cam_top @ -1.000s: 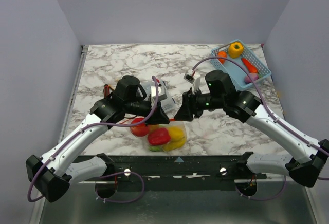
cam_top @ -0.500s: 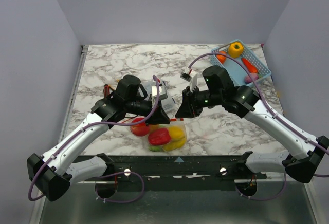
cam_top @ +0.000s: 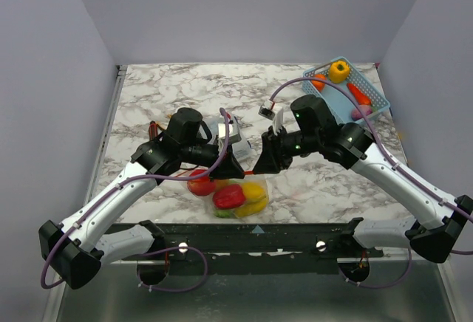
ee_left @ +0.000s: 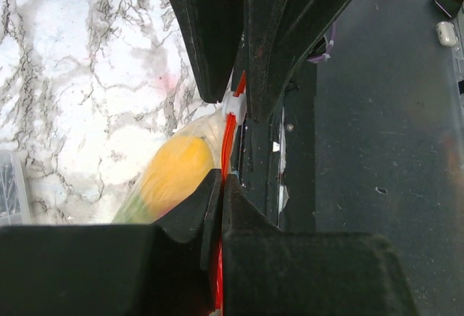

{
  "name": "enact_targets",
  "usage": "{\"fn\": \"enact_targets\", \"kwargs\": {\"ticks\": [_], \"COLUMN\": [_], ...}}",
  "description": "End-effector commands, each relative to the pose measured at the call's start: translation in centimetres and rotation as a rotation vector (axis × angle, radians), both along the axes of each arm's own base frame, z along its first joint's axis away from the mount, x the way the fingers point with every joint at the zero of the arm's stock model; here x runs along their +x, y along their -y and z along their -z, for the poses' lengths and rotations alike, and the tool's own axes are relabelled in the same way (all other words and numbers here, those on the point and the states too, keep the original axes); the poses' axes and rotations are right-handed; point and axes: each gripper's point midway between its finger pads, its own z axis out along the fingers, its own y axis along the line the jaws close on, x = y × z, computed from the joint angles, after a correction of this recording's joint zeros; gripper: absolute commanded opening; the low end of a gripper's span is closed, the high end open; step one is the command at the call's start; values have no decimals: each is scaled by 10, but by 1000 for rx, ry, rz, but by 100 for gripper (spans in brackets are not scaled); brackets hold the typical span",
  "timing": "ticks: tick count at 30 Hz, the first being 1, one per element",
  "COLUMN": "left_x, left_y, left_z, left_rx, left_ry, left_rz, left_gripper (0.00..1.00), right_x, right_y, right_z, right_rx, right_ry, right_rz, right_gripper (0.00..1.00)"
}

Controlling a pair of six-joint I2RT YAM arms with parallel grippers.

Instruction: Place the food in the zip-top bag and seal the zipper

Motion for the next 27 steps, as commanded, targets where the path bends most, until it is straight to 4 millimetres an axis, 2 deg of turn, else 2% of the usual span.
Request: {"fn": "enact_targets", "kwargs": {"ticks": [1, 9, 12, 15, 19, 27], "left_x": [-4, -4, -4, -5, -5, -6], "left_y": [3, 4, 5, 4, 5, 5], "left_z": [-2, -1, -1, -1, -3, -2], "left_rx": [-24, -22, -23, -25, -30, -29], "left_ry": [-14, -25, -28, -28, -26, -31], "left_rz": [35, 36, 41, 43, 47, 51], "left_gripper": [0, 0, 0, 0, 0, 0], "right_x": [-10, -14, -14, -16, -14, -8], "right_y": [3, -2, -2, -2, 1, 3], "right_z": [-9, -4, -4, -3, 5, 8], "right_rx": [15, 32, 32, 32, 1, -17], "right_ry": [-15, -35, -39, -35, -38, -13], "right_rz": [-24, -52, -57, -68, -58, -34], "right_gripper": [32, 19, 19, 25, 28, 23]}}
